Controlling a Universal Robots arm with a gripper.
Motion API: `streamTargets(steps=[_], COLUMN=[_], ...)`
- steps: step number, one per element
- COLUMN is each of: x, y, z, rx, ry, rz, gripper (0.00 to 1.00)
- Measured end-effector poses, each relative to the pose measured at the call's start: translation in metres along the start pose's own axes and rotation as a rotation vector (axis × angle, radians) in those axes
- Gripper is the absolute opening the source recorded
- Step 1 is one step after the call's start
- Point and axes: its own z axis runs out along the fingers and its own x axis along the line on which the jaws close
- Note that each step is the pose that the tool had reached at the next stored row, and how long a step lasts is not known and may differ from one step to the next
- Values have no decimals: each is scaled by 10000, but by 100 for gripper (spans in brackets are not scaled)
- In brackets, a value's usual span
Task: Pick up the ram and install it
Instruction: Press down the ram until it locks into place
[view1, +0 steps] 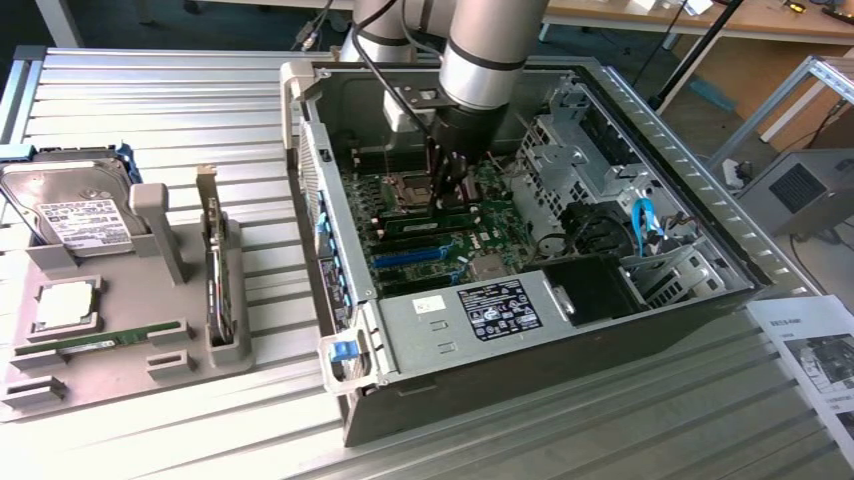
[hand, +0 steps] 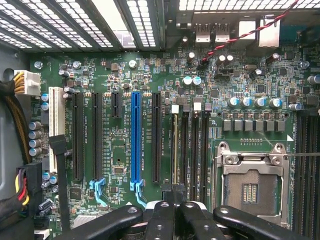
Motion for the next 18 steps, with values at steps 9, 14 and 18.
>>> streamTargets(steps=[9,14,18], x=[-1,-2,-2], y=[6,6,6], z=[36,54,62], rx=[10,12,10], ry=[3,0,5], rz=[0,0,-1], gripper=[11,11,11])
